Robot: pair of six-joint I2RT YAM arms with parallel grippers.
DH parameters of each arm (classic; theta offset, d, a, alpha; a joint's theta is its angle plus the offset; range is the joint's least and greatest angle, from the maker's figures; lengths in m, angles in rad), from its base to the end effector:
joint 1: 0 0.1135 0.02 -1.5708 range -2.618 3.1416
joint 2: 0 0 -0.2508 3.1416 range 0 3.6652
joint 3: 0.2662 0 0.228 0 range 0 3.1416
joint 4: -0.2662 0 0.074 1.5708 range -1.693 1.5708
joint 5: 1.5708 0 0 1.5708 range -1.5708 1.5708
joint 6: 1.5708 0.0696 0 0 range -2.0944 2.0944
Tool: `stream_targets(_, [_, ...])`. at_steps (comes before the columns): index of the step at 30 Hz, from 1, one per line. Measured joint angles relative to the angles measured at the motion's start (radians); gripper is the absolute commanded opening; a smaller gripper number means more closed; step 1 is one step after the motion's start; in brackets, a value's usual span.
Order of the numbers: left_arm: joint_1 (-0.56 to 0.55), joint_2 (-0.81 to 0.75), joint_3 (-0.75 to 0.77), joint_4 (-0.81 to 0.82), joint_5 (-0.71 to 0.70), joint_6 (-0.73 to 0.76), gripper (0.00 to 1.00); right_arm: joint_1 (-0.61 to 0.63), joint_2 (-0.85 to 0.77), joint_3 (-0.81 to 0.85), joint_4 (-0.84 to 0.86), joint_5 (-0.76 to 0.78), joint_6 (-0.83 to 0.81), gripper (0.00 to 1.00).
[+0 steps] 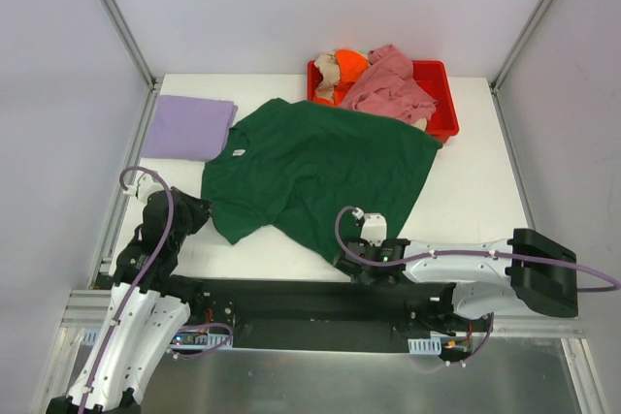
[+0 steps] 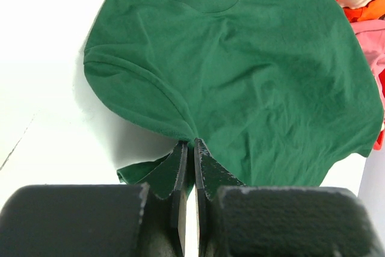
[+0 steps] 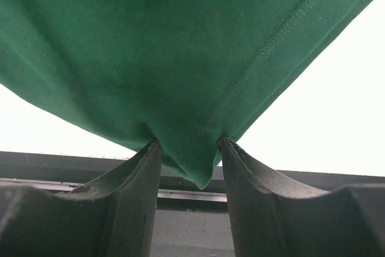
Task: Fold and stack the t-shirts
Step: Flatten out the tshirt
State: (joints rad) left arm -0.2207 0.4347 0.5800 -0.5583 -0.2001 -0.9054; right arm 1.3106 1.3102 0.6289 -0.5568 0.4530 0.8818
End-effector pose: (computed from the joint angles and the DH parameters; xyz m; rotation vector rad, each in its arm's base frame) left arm 0.1316 -0.0153 0.2532 -0.7989 1.8490 -0.5306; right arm 0.0831 0.1938 0.1348 -0.4529 2.5509 0.1140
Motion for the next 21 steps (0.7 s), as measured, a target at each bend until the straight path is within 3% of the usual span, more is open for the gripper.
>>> stream_targets(4, [0.000, 0.003, 0.000, 0.000, -0.015, 0.000, 0.00, -0.004, 0.018, 0.010, -0.001, 0.001, -0.008, 0.43])
stream_targets(12, [0.000, 0.006, 0.016, -0.016, -0.064, 0.002, 0.00, -0.007, 0.018, 0.023, -0.034, -0.010, 0.019, 0.00])
stream_targets(17, [0.000, 0.026, 0.119, -0.043, -0.105, 0.005, 0.00, -0.047, -0.122, 0.058, -0.210, 0.046, -0.047, 0.01])
stream_targets(21, [0.000, 0.068, 0.335, -0.065, -0.132, 0.033, 0.00, -0.158, -0.282, 0.296, -0.350, 0.172, -0.199, 0.01])
